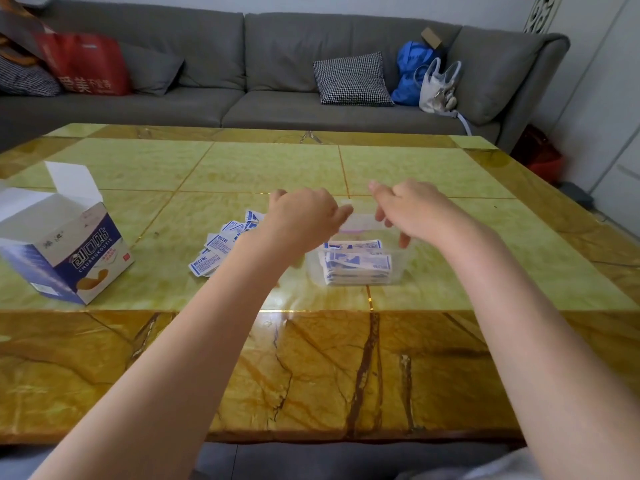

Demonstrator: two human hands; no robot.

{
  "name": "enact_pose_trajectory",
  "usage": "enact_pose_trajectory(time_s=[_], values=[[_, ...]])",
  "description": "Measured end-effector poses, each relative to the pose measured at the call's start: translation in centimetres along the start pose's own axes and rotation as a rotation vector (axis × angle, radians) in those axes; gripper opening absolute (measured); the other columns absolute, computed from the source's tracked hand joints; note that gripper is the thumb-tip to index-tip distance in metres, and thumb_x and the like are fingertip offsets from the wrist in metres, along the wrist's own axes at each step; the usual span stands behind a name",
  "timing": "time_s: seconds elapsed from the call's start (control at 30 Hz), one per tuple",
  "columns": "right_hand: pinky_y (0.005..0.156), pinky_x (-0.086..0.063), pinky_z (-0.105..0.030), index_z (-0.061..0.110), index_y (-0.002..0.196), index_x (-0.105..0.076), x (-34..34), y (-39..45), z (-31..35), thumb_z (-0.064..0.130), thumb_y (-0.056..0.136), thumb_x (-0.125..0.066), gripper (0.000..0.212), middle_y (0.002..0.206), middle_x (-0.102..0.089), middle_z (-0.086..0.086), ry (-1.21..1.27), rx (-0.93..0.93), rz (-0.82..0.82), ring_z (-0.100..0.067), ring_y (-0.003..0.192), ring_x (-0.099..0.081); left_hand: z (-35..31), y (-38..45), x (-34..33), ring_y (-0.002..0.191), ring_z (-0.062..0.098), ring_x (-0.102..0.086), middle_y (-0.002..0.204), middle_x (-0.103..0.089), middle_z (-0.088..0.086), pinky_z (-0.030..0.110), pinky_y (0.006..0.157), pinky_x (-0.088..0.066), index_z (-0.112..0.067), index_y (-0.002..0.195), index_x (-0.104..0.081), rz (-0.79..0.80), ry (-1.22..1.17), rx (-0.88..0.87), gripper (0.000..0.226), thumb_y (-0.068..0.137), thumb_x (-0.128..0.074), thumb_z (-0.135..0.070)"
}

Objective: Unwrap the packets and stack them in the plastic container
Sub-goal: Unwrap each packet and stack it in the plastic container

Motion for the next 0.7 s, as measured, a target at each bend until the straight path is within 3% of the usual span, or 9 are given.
enact_pose_trajectory(time_s=[0.1, 0.2, 0.37, 0.57, 0.7], values=[[0.074, -0.043, -0.033, 0.011, 0.129, -0.05, -0.3, -0.7, -0.4, 0.056, 0.095, -0.017, 0.065, 0.129, -0.054, -0.012, -0.032, -0.125, 0.119, -0.017, 0.047, -0.063, 0.3, -0.2, -0.1, 0.085, 0.022, -0.061, 0.084, -0.069, 0.002, 0.039, 0.095, -0.027, -0.009, 0.086, -0.064, -0.027, 0.117, 0.017, 0.06, 0.097, -0.019, -0.047], [0.054, -0.042, -0.028, 0.02, 0.143, -0.031, -1.5, -1.3, -0.7, 0.06, 0.093, -0.016, 0.066, 0.152, -0.027, -0.01, -0.014, -0.226, 0.241, -0.022, 0.052, -0.067, -0.4, -1.0, -0.8, 0.094, 0.023, -0.053, 0.078, -0.058, 0.004, 0.039, 0.098, -0.025, -0.014, 0.073, -0.056, -0.027, 0.229, 0.005, 0.061, 0.096, -0.013, -0.05], [0.048, -0.046, -0.028, 0.028, 0.146, -0.019, -3.0, -1.1, -2.0, 0.068, 0.088, -0.017, 0.071, 0.156, -0.01, -0.013, 0.1, -0.353, 0.372, -0.031, 0.062, -0.071, -0.8, -1.2, -1.8, 0.12, 0.022, -0.039, 0.093, -0.065, 0.009, 0.043, 0.108, -0.014, -0.014, 0.069, -0.056, -0.003, 0.251, -0.003, 0.067, 0.095, -0.006, -0.051], [0.045, -0.049, -0.025, 0.024, 0.147, -0.02, -3.8, -0.7, -2.2, 0.068, 0.088, -0.017, 0.074, 0.156, -0.013, -0.012, 0.124, -0.328, 0.402, -0.03, 0.062, -0.071, -0.9, -1.1, -2.3, 0.127, 0.024, -0.033, 0.099, -0.063, 0.009, 0.05, 0.113, -0.003, -0.011, 0.1, -0.064, 0.043, 0.269, -0.046, 0.07, 0.096, -0.004, -0.045], [0.051, -0.052, -0.028, 0.022, 0.147, -0.021, -3.7, -0.5, -2.0, 0.066, 0.089, -0.017, 0.073, 0.155, -0.017, -0.013, 0.112, -0.322, 0.385, -0.03, 0.061, -0.071, -0.9, -0.8, -1.6, 0.122, 0.025, -0.041, 0.093, -0.066, 0.009, 0.046, 0.113, -0.005, -0.011, 0.082, -0.065, -0.058, 0.209, 0.012, 0.07, 0.096, -0.007, -0.048]])
Point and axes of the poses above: each hand's wrist, its own y-axis towards the middle knuckle, its own x-axis out of the back of the hand, z = x × y, the point moved 5 cm from there along y, towards the middle knuckle
